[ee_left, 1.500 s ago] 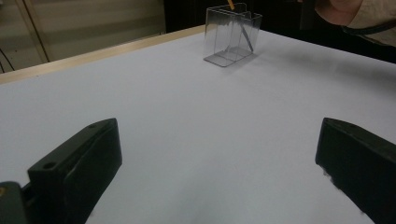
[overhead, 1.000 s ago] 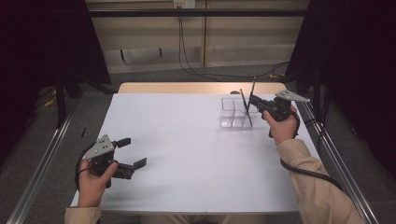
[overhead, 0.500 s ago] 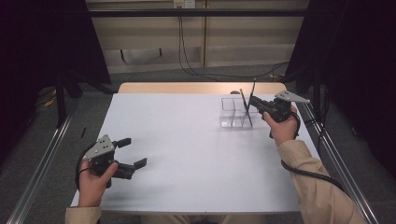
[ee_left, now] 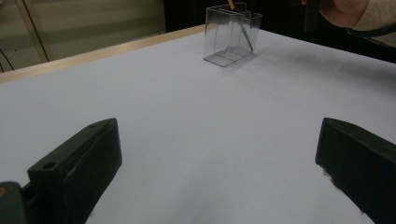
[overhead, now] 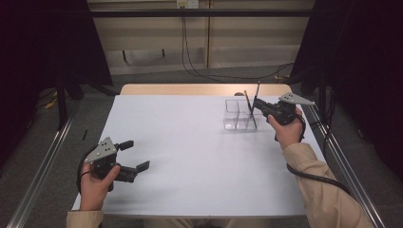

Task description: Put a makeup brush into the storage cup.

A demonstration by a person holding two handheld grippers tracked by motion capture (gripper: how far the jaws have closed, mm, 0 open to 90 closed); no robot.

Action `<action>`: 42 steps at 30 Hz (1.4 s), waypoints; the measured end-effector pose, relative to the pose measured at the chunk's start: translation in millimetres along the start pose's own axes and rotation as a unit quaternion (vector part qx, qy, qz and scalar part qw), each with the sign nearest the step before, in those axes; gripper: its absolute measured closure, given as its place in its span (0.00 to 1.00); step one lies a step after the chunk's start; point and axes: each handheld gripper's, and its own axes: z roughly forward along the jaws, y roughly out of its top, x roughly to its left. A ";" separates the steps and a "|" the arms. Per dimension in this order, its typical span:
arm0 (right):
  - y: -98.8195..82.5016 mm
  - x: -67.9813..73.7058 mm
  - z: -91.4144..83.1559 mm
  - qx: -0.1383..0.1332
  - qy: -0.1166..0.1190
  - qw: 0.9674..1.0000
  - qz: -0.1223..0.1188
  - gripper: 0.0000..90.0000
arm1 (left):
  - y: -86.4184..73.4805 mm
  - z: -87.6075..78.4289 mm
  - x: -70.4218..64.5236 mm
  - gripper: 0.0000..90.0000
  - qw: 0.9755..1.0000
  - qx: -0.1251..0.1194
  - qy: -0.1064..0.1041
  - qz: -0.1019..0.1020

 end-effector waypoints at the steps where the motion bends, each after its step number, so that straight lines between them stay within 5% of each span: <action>1: -0.3 0.0 -0.1 0.000 0.000 1.000 0.000 0.94 | 0.0 0.1 0.0 0.00 1.000 0.000 -0.001 0.000; 42: -10.5 0.6 1.8 0.013 -0.003 1.000 0.000 0.93 | 0.5 0.0 -0.5 0.01 1.000 -0.002 0.000 -0.002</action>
